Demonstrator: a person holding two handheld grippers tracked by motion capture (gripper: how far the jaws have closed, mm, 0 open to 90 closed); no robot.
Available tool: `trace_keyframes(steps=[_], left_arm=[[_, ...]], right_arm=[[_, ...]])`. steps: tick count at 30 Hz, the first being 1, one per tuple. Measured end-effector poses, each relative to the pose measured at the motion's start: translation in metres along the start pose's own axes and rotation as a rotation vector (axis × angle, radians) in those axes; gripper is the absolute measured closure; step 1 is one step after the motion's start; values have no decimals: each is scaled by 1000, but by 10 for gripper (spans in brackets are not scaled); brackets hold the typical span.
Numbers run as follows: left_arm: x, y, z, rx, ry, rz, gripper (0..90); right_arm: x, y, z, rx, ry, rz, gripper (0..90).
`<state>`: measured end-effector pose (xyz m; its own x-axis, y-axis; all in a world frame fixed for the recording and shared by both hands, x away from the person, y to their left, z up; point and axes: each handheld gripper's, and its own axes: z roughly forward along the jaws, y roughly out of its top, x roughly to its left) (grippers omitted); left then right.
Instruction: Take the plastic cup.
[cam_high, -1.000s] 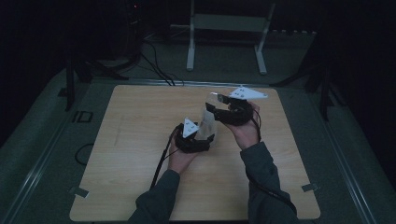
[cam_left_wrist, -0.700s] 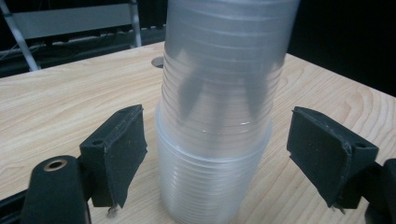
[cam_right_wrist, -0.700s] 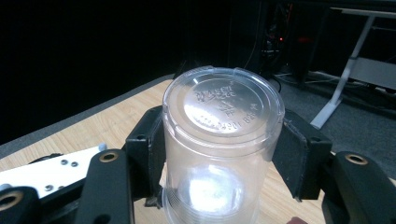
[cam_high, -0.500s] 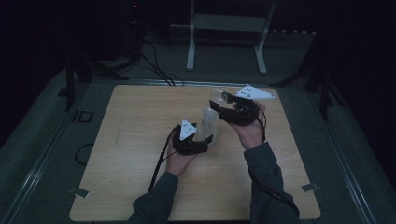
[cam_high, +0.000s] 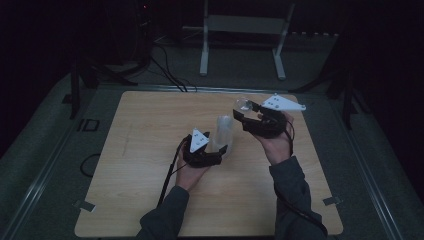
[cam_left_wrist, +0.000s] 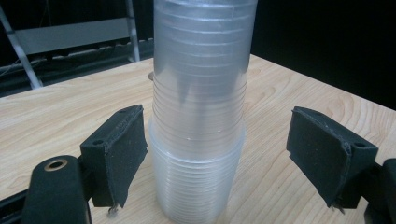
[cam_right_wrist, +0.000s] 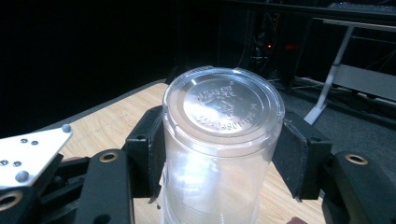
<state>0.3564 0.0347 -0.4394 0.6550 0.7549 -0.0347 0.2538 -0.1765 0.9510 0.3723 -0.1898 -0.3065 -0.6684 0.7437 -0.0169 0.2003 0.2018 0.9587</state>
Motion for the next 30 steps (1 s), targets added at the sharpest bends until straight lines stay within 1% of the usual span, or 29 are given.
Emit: trace_keyframes(steps=[8,15,27,30], left_arm=[[-1,0,-3,1,-3,4,195],[0,-3,-5,5,-9,-5,195],[0,-7,-10,6,-3,-13,195],[1,-8,-11,7,-3,-13,195]], right_arm=[[-5,-4,-10,-4,-17,5,405],[-10,-9,-18,-1,-30,12,405],[-16,-24,-27,12,-50,31,406],[-17,-31,-29,17,-55,44,406]])
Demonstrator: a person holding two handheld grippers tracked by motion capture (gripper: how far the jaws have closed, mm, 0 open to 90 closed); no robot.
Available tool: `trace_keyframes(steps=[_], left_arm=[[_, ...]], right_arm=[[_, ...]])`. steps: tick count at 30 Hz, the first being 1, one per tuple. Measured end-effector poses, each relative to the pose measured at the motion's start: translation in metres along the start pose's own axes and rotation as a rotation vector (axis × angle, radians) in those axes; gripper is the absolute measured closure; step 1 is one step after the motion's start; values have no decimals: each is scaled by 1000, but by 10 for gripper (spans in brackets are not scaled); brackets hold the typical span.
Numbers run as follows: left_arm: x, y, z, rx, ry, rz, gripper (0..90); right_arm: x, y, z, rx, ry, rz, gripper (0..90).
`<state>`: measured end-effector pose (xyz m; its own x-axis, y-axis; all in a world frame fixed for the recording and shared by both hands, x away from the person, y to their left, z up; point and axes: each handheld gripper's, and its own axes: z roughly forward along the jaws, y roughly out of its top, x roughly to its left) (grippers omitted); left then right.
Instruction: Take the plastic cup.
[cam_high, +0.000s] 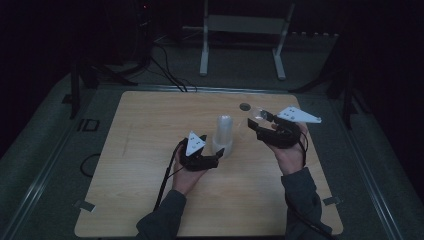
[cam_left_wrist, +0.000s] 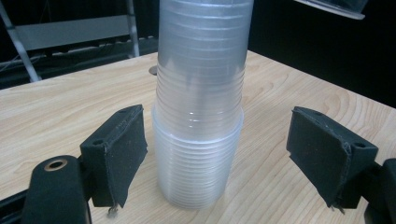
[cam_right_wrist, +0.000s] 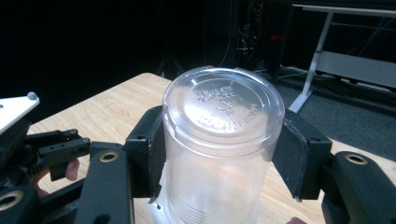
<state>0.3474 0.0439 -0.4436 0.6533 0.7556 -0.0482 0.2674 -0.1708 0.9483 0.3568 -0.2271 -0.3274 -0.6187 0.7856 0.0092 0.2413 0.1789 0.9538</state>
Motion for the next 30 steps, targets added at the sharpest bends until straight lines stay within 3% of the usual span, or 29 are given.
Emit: trace_keyframes(steps=[30], left_arm=[[-3,-3,-8,-13,-12,-5,194]], right_arm=[[5,-45,6,72,6,44,407]])
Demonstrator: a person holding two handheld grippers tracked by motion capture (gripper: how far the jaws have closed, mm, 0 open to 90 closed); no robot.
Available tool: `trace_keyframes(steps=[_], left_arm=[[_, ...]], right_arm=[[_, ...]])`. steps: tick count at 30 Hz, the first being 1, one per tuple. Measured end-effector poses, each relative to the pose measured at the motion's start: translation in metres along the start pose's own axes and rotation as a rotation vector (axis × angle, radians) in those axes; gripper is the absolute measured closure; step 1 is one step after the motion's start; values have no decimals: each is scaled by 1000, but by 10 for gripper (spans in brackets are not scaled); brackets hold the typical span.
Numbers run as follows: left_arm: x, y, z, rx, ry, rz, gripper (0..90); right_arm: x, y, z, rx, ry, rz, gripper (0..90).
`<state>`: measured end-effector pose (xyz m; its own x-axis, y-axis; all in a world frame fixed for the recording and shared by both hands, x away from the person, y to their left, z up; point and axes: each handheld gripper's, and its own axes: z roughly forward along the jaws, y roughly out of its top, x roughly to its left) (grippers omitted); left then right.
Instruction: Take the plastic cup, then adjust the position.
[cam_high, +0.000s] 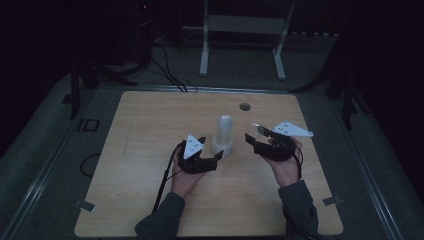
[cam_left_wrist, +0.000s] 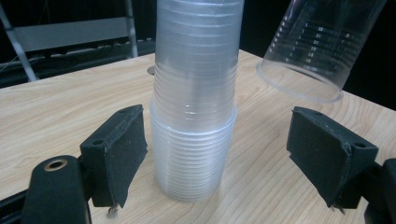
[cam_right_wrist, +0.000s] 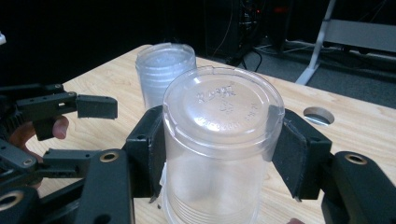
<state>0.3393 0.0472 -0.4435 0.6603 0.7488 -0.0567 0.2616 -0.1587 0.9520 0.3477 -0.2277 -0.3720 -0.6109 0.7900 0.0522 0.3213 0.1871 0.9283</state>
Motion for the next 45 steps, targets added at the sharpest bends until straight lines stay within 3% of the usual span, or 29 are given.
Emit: trace_keyframes(steps=[19,45], left_arm=[[-8,3,1,5,-25,28,194],[-21,8,-1,3,-67,74,195]], right_arm=[[-8,-34,1,21,1,110,409],[1,-61,13,41,28,175,410]])
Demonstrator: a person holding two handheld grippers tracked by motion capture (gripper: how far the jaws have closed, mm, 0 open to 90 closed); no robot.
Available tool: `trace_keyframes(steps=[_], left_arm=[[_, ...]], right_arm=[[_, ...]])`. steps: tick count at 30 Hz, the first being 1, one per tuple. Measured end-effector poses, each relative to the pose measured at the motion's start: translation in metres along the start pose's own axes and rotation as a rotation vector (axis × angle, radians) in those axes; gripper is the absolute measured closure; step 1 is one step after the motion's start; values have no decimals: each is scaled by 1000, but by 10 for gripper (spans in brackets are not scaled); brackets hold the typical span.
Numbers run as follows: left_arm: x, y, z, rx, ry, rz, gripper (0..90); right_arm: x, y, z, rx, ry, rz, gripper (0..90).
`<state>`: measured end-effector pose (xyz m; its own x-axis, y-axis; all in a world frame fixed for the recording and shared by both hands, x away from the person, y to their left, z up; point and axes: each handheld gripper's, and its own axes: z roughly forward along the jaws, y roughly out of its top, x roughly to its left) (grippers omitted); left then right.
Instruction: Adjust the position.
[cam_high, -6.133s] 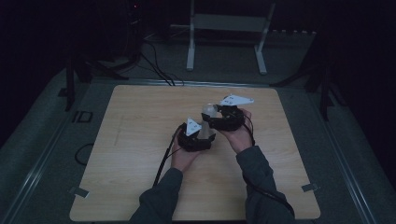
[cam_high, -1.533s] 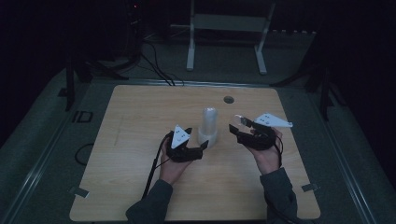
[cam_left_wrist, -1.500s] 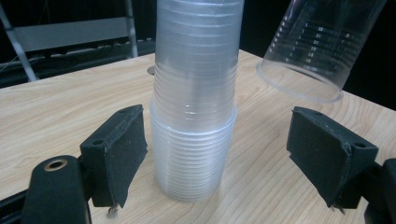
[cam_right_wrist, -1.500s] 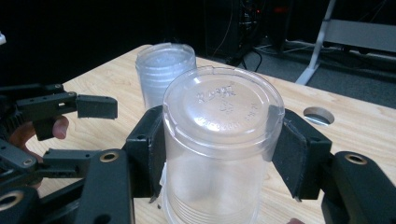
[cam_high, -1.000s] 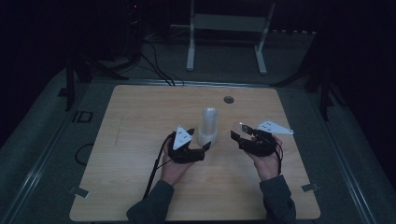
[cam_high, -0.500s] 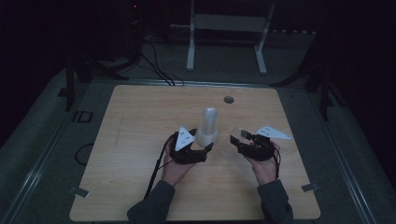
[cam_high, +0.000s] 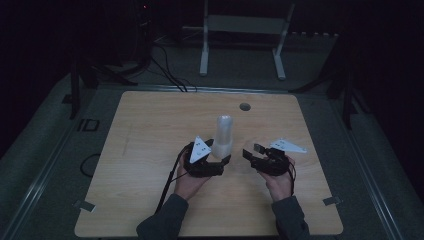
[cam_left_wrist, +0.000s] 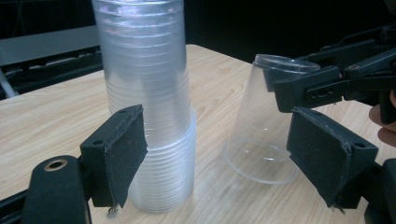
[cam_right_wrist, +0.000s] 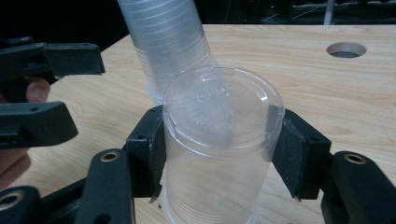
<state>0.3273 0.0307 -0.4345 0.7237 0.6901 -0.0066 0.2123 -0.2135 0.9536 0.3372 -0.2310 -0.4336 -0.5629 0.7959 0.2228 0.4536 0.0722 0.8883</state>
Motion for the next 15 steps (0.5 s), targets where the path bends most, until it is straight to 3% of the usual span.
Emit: trace_keyframes(steps=[1,6,15], left_arm=[[0,0,0,-1,-2,-1,195],[-2,-1,2,2,-15,0,200],[-7,-2,6,12,-31,19,200]], right_arm=[[-1,-1,0,-10,22,28,410],[-5,-4,0,-24,44,76,411],[-8,-7,-1,-35,66,119,414]])
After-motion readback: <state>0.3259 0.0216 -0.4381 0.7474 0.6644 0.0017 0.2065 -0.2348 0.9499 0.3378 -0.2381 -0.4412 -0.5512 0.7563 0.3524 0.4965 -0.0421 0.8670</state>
